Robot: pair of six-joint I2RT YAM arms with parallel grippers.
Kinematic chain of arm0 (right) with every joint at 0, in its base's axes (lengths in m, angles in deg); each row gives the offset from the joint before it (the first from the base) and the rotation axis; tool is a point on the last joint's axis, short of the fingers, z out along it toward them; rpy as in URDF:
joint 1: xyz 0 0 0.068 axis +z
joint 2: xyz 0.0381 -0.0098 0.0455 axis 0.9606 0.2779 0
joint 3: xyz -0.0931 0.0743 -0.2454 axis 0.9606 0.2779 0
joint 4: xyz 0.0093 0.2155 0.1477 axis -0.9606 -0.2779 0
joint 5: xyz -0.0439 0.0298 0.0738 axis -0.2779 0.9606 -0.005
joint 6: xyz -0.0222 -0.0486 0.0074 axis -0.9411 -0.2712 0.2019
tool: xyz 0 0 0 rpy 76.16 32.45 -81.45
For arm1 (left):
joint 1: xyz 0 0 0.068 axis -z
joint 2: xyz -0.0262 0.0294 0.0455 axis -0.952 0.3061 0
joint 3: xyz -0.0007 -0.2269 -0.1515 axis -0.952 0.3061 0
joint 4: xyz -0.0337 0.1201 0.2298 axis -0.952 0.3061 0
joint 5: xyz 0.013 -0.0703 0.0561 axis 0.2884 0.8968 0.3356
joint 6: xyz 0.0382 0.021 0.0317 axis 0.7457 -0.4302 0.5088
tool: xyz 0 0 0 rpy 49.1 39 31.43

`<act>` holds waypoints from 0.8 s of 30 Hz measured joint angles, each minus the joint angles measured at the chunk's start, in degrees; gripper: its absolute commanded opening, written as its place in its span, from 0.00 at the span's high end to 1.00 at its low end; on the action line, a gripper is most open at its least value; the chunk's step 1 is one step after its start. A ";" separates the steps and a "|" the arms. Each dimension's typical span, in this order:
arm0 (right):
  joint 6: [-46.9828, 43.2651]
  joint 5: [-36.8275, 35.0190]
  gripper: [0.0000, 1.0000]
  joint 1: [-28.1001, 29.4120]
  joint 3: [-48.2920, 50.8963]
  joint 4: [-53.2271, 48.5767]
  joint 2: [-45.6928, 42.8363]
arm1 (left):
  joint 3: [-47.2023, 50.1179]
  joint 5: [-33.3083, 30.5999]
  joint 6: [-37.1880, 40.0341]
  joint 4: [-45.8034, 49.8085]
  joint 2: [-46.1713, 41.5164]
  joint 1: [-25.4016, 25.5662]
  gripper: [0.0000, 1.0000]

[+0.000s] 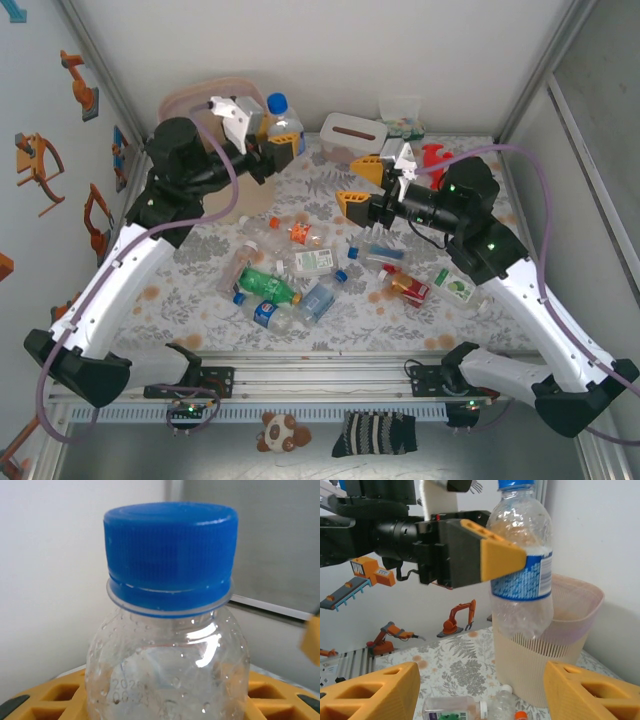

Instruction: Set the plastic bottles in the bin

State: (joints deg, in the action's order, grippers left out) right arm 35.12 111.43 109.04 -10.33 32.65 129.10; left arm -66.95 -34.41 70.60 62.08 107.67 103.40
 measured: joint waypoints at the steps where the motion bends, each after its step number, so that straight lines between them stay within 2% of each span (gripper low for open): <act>1: 0.00 -0.17 0.35 0.00 0.00 -0.09 0.00 | -0.85 -1.01 -0.02 0.63 0.42 -1.01 1.00; 7: 0.00 -1.09 0.35 0.00 0.00 -0.94 0.00 | -5.49 -7.26 -0.55 4.15 3.78 -6.80 1.00; 14: 0.00 -1.49 0.36 0.00 0.00 -1.33 0.00 | -9.14 -17.44 -5.81 8.41 9.68 -12.15 1.00; 20: 0.00 -1.81 0.36 0.00 0.00 -1.36 0.22 | -11.80 -24.46 -9.62 12.11 14.75 -13.90 1.00; 24: 0.02 -2.21 0.36 0.00 -0.02 -1.64 0.57 | -18.21 -29.18 -12.46 17.07 20.06 -14.51 1.00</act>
State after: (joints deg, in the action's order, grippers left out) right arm 35.14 109.23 109.04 -10.35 31.01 129.67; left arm -85.16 -63.59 58.15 79.15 127.73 88.88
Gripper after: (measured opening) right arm 0.640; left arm 0.486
